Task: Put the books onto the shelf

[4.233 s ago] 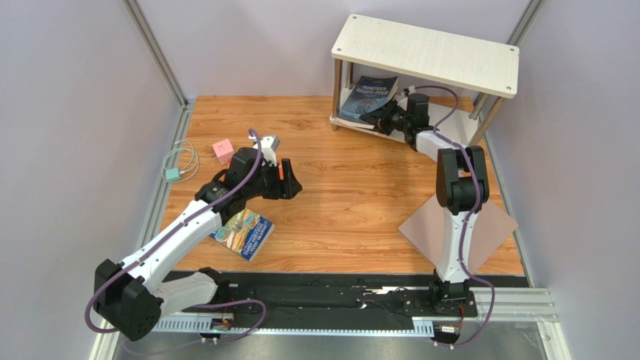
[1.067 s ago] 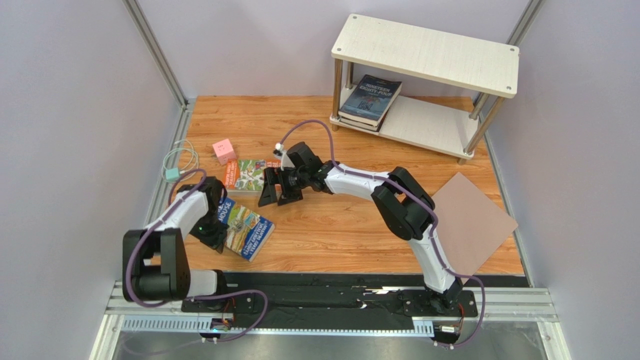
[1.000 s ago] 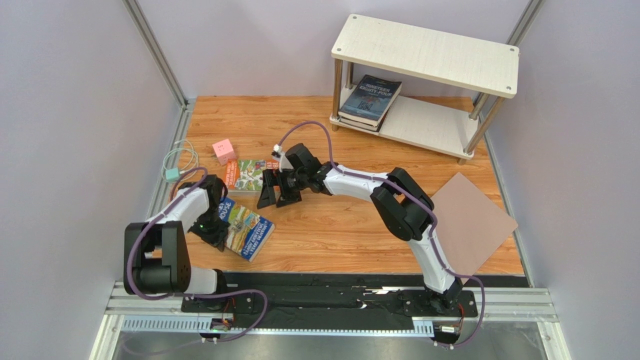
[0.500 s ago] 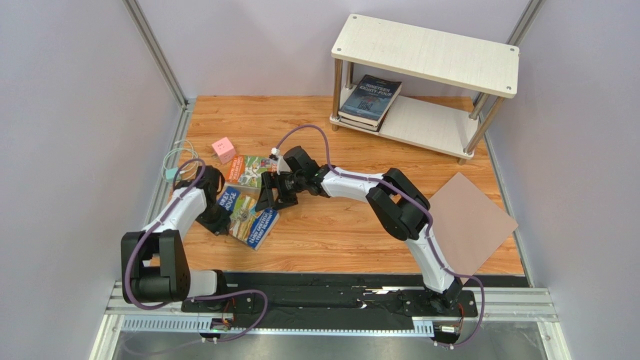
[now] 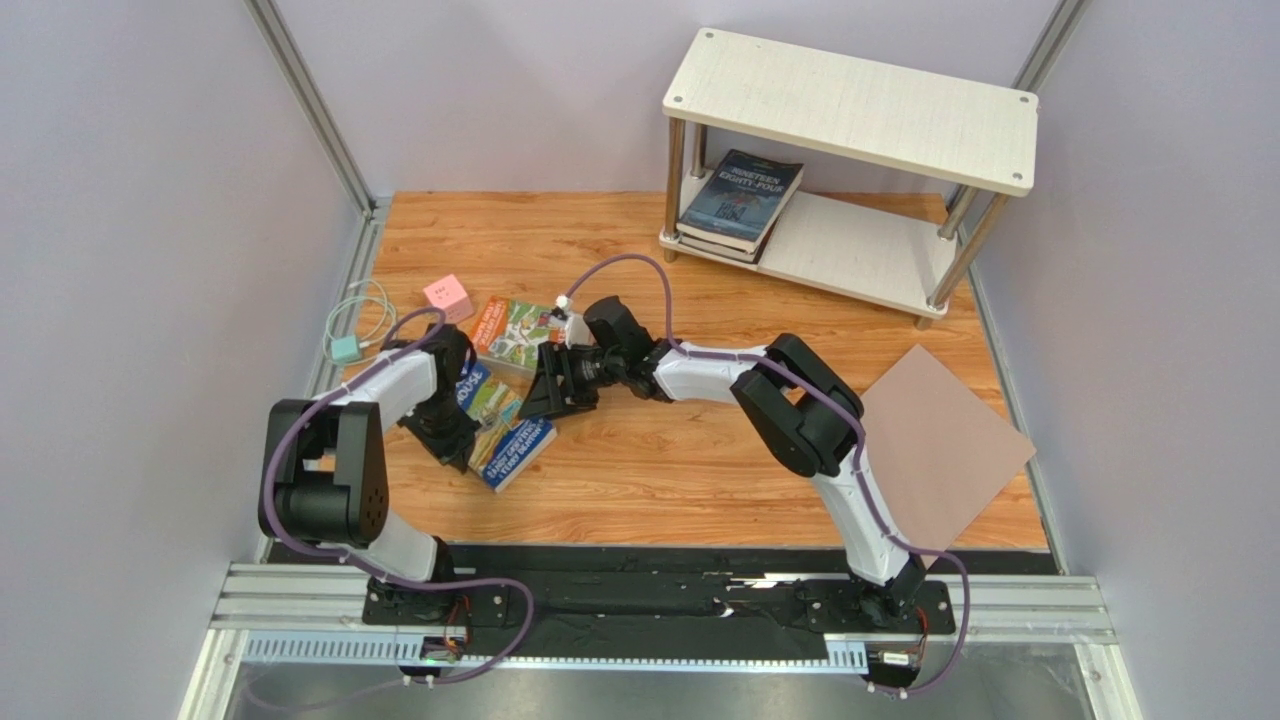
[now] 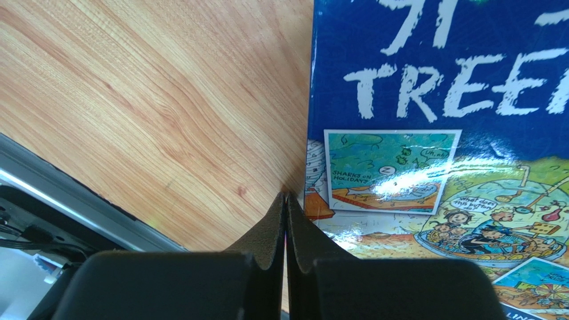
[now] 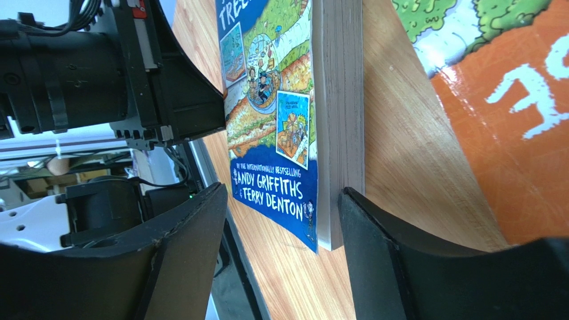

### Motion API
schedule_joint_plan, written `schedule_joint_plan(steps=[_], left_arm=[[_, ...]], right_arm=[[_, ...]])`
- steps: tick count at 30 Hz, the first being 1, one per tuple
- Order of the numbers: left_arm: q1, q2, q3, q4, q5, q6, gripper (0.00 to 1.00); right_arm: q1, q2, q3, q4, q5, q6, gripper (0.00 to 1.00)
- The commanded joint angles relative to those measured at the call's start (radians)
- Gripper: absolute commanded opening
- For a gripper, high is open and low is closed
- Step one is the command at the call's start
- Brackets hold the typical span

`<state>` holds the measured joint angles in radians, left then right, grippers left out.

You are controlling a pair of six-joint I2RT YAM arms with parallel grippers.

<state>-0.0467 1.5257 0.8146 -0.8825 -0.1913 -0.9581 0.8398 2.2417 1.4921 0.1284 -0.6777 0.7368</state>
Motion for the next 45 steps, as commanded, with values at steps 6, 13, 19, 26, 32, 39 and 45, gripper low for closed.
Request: schedule_joint_plan(steps=[6,13,19,26,32,39,45], left_arm=[[-0.044,0.042,0.072,0.163,0.102,-0.031,0.0],[-0.048,0.063,0.083,0.169,0.104,-0.03,0.0],[-0.048,0.065,0.081,0.159,0.083,-0.022,0.0],[-0.047,-0.05,0.06,0.154,0.026,0.044,0.2],[-0.047,-0.379,0.072,0.108,-0.046,0.114,0.81],[-0.036,-0.571,0.184,0.091,0.025,0.2,1.0],[-0.007,-0.641,0.123,0.253,0.246,0.164,0.87]], right_arm=[[0.045,-0.031,-0.053,0.299,-0.135,0.145,0.66],[0.056,-0.002,-0.003,0.186,-0.12,0.084,0.64],[0.07,-0.002,0.011,0.096,-0.083,0.035,0.48],[0.065,-0.056,-0.009,0.037,0.009,-0.014,0.03],[0.006,-0.149,-0.041,0.08,0.009,0.009,0.0],[-0.093,-0.261,-0.07,0.263,-0.082,0.159,0.0],[-0.148,-0.332,-0.092,0.43,-0.14,0.289,0.0]])
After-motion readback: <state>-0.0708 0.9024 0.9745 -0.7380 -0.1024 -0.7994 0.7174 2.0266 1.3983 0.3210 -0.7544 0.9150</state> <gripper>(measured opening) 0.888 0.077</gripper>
